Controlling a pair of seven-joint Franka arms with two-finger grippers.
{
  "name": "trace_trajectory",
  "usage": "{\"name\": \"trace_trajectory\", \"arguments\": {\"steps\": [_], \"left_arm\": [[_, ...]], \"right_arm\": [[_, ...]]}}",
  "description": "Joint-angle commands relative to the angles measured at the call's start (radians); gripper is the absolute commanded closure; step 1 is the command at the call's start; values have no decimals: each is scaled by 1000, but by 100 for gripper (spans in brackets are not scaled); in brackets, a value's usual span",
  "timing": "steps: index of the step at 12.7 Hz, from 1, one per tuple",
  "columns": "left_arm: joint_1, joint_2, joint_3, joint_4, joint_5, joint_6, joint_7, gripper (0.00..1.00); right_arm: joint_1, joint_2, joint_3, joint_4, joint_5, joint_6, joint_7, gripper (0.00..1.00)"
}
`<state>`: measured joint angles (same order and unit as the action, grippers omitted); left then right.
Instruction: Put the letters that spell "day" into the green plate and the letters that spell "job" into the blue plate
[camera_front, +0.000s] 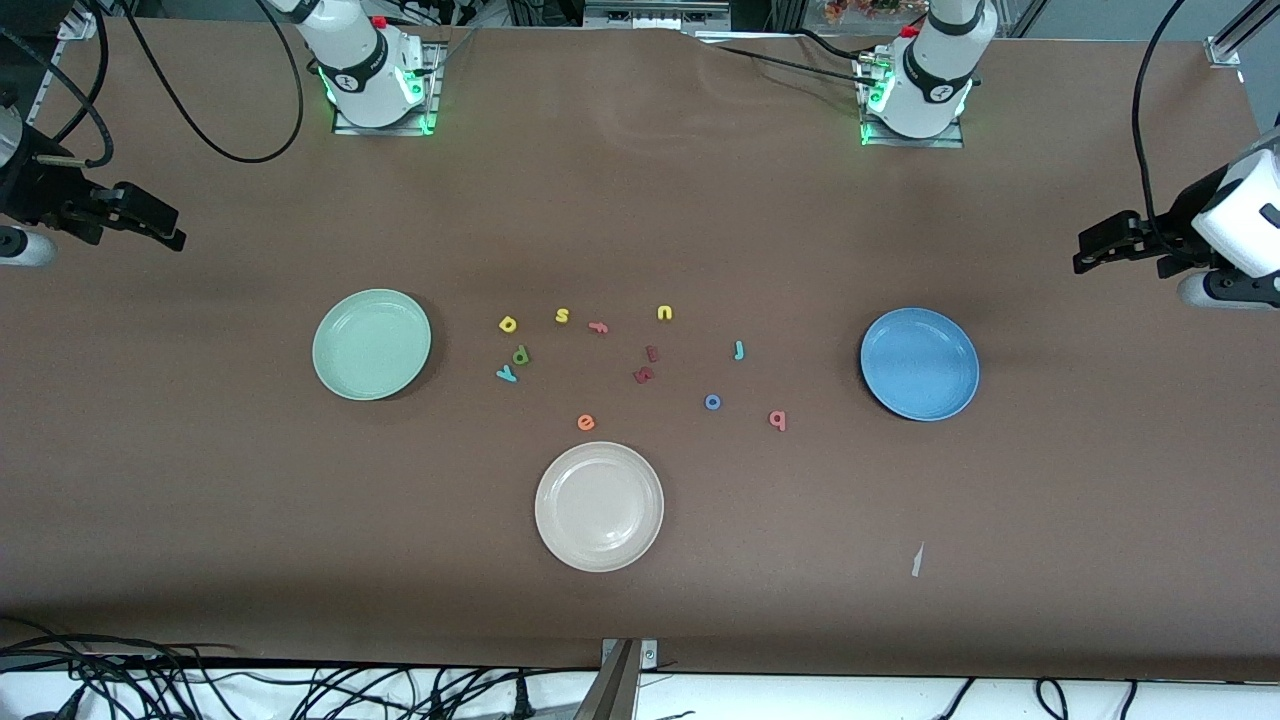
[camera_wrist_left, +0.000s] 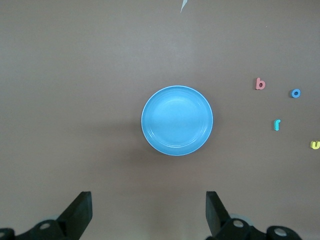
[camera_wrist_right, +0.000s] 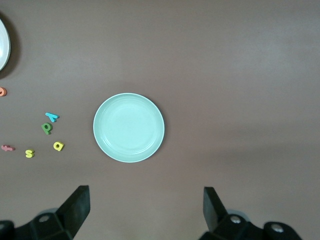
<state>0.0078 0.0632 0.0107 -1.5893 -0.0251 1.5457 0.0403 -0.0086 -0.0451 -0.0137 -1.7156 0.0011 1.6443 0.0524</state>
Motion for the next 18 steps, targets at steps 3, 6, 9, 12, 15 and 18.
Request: {"name": "trace_trajectory", "arguments": {"steps": [3, 6, 9, 12, 15, 18], "left_arm": [[-6, 4, 2, 14, 16, -13, 15, 0], [-6, 4, 2, 14, 14, -13, 15, 0], [-6, 4, 2, 14, 14, -15, 15, 0], [-6, 4, 2, 14, 16, -15, 15, 0], [-6, 4, 2, 14, 14, -13, 15, 0], [-6, 4, 2, 14, 16, -13, 15, 0]], "right_arm": [[-2, -4, -2, 1, 0, -8, -16, 0], [-2, -4, -2, 1, 0, -9, -16, 0], [-2, -4, -2, 1, 0, -9, -16, 0], [-2, -4, -2, 1, 2, -9, -16, 0], [-2, -4, -2, 1, 2, -9, -16, 0], [-2, -6, 0, 1, 2, -26, -9, 0]]}}
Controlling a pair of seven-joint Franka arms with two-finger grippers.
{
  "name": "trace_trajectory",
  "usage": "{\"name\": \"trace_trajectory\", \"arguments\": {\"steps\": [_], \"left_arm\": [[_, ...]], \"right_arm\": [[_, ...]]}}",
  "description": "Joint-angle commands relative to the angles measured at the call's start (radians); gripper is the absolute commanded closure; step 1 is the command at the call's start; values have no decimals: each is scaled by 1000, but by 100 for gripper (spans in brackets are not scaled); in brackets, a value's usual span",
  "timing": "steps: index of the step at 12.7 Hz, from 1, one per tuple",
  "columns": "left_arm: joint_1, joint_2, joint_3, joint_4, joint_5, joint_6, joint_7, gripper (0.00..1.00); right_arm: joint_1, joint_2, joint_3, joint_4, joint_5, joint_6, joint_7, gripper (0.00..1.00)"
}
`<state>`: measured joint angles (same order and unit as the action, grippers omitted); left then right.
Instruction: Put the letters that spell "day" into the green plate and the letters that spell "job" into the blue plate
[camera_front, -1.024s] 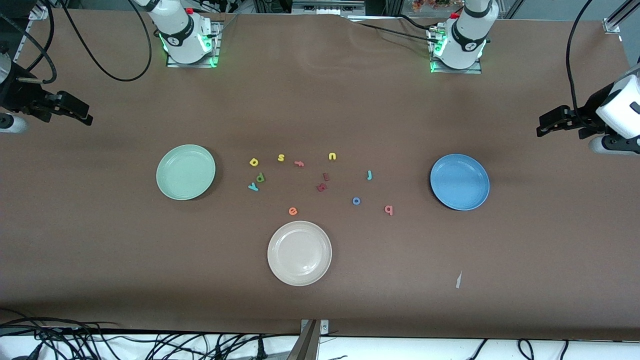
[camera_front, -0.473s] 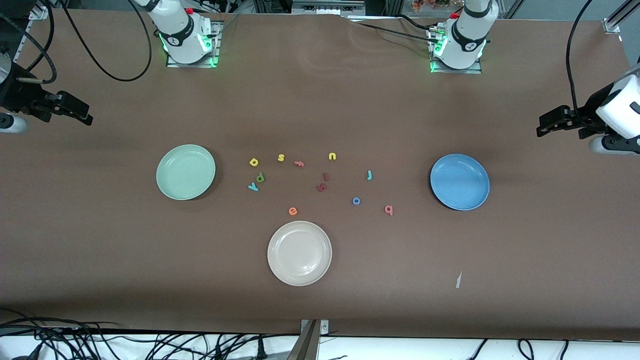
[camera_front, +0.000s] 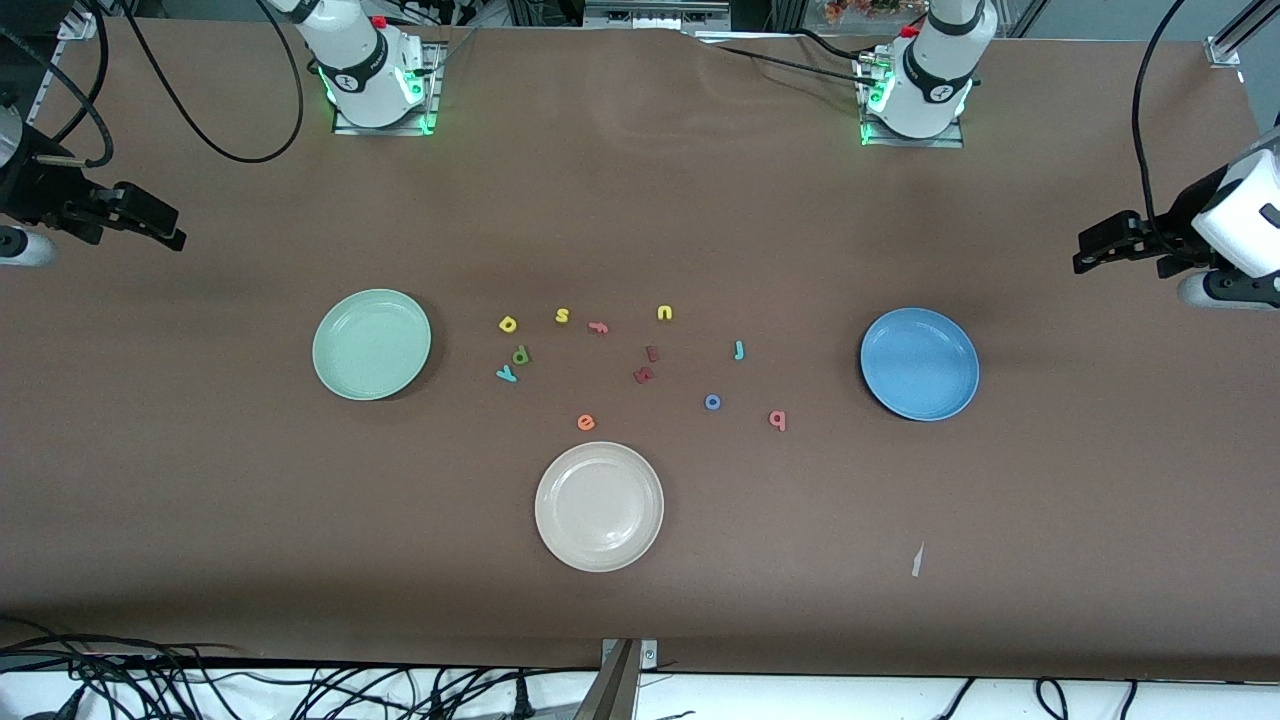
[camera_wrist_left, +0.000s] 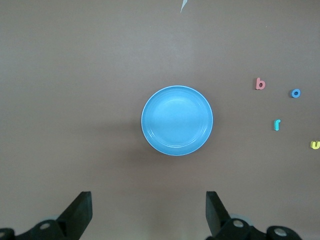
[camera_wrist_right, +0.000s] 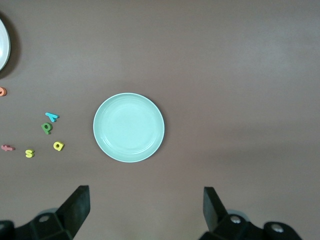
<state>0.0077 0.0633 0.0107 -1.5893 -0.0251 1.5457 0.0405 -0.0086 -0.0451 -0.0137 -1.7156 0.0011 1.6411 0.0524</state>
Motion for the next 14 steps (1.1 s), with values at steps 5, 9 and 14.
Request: {"name": "trace_trajectory", "arguments": {"steps": [5, 9, 14], "left_arm": [[-6, 4, 2, 14, 16, -15, 15, 0], [-8, 4, 2, 14, 16, -13, 16, 0], [-47, 81, -3, 35, 10, 11, 2, 0]], "right_arm": [[38, 27, 31, 8, -4, -29, -3, 0], [90, 117, 32, 8, -4, -21, -2, 0], [202, 270, 32, 10, 3, 74, 256, 0]]}}
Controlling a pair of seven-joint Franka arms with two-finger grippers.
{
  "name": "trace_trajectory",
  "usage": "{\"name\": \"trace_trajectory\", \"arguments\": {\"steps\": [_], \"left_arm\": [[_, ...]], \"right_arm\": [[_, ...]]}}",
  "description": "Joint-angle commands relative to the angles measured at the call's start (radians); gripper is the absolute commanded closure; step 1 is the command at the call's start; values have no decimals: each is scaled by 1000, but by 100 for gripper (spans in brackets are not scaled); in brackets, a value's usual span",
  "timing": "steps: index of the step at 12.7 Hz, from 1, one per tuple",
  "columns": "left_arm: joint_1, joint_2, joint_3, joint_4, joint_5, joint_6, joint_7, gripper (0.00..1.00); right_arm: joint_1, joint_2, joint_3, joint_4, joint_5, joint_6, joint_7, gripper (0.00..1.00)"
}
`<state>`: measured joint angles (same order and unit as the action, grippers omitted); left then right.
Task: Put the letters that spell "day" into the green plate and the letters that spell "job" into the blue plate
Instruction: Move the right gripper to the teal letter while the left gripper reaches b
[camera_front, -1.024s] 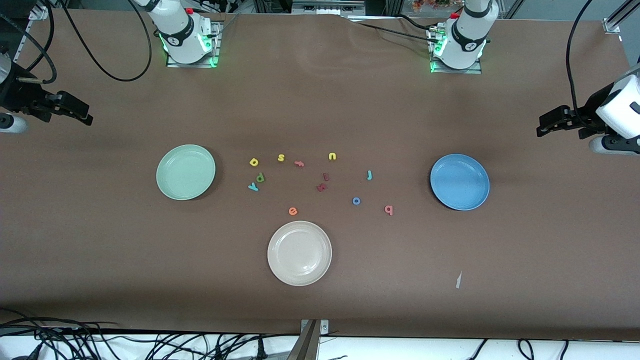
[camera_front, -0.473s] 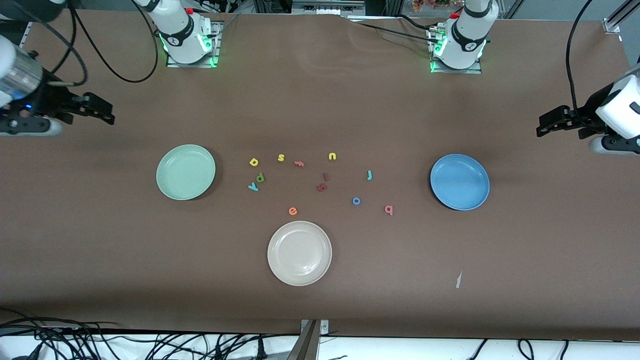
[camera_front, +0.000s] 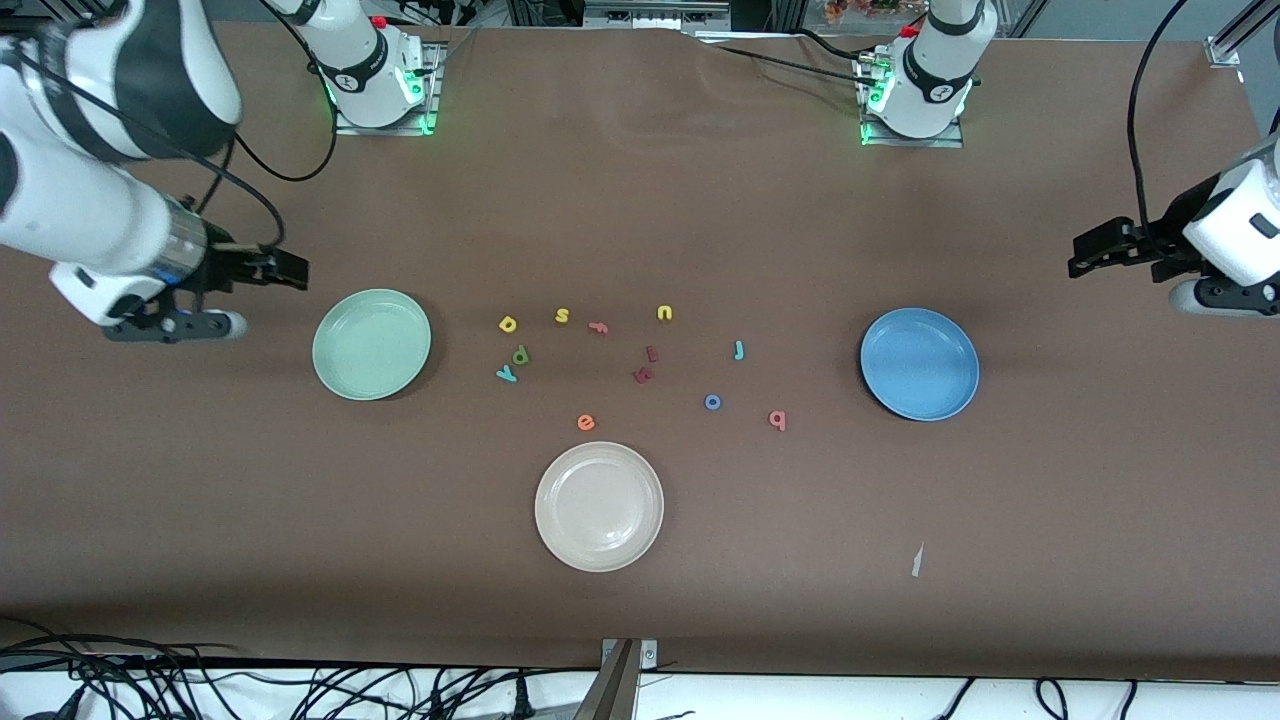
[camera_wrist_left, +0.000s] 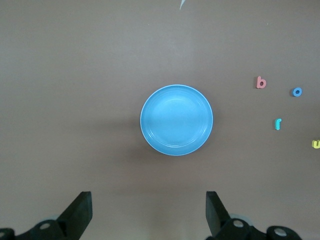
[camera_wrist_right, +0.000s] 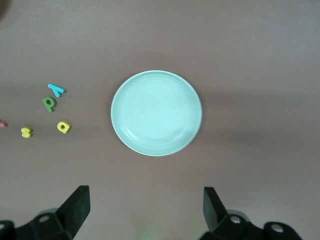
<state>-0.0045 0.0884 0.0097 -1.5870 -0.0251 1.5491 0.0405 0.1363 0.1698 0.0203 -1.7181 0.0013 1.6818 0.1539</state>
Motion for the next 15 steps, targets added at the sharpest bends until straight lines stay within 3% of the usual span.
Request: {"name": "trace_trajectory", "arguments": {"steps": [1, 2, 4, 7, 10, 15], "left_arm": [[-41, 101, -2, 33, 14, 60, 2, 0], [-52, 179, -4, 35, 14, 83, 5, 0], [-106, 237, -4, 36, 10, 112, 1, 0], [-213, 351, -4, 35, 10, 300, -29, 0], [-287, 477, -5, 36, -10, 483, -148, 0], [-339, 623, -4, 117, -137, 568, -256, 0]], "right_arm": [[87, 72, -2, 12, 17, 42, 274, 0], [115, 98, -2, 12, 34, 77, 371, 0], [208, 151, -3, 12, 36, 159, 568, 0], [259, 224, -2, 9, 37, 237, 699, 0], [295, 325, -3, 9, 37, 398, 856, 0], [339, 401, -2, -11, 39, 565, 1054, 1]]}}
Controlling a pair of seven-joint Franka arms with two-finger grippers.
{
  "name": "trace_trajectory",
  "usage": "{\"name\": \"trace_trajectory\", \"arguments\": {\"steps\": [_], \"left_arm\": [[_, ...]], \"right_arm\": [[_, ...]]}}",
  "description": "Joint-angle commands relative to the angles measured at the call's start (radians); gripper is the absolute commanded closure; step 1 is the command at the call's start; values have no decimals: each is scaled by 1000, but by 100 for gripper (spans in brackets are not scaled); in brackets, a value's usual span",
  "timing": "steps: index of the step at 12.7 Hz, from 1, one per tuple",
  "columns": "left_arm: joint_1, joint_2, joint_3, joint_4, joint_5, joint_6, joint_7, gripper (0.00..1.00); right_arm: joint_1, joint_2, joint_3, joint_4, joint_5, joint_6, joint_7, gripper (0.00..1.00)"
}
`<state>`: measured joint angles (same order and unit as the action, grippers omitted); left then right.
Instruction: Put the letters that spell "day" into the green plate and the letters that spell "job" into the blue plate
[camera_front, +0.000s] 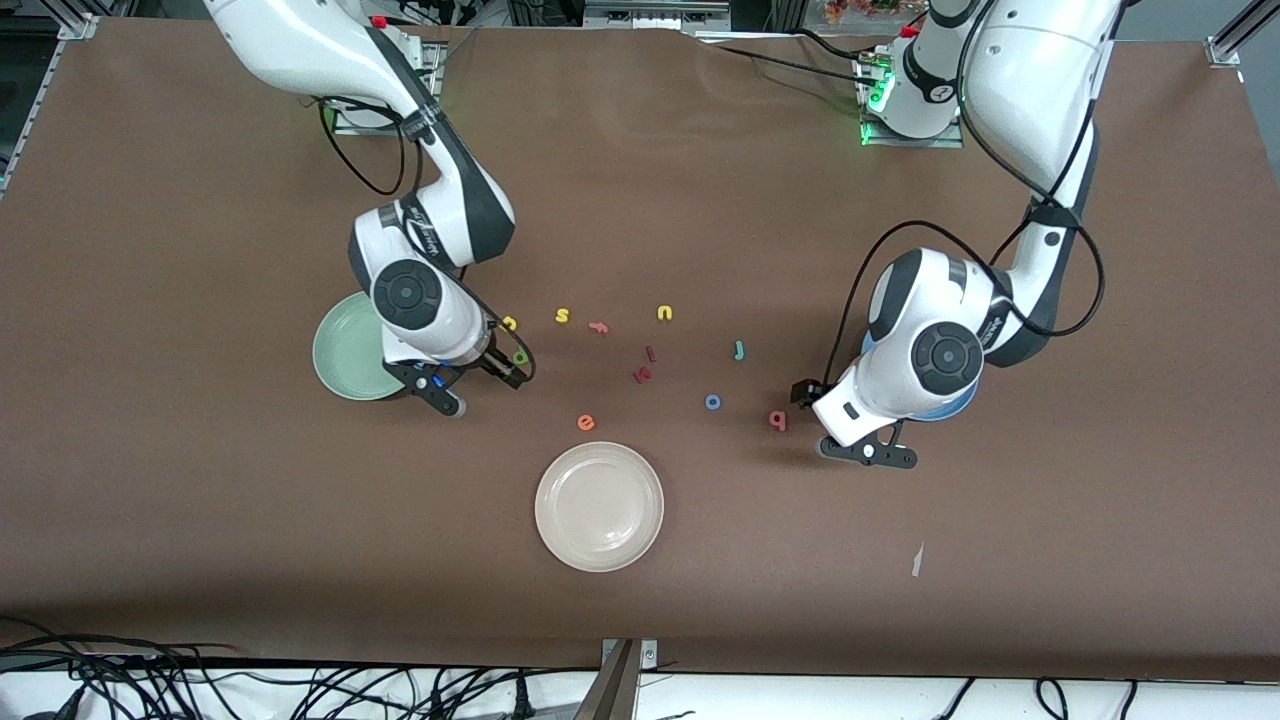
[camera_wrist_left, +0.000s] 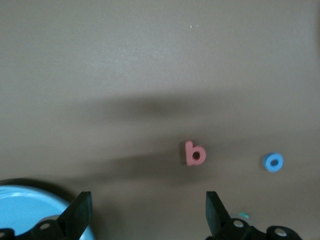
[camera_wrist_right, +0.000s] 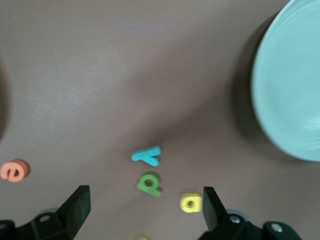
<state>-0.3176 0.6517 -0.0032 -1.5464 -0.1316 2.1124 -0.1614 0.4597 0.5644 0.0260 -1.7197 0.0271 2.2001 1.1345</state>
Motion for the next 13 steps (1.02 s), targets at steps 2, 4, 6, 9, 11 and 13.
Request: {"name": "trace_trajectory", "arguments": {"steps": [2, 4, 6, 9, 11, 13], "left_arm": [[-63, 107, 11, 86, -25, 53, -92, 0], [-66, 123, 11, 88, -22, 60, -63, 0], [-66, 128, 11, 88, -23, 60, 21, 0], [-78, 146, 11, 88, -17, 60, 42, 2], [-98, 163, 12, 88, -13, 60, 42, 2], [-109, 174, 12, 88, 16, 60, 40, 4]], "right_arm": [[31, 8, -9, -62, 14, 111, 109, 5], [33, 6, -9, -107, 14, 183, 113, 5], [34, 26, -9, -127, 14, 257, 131, 5], [31, 45, -12, -142, 13, 276, 131, 5], [33, 69, -12, -152, 13, 300, 131, 9], [31, 63, -14, -158, 13, 303, 133, 24]]}}
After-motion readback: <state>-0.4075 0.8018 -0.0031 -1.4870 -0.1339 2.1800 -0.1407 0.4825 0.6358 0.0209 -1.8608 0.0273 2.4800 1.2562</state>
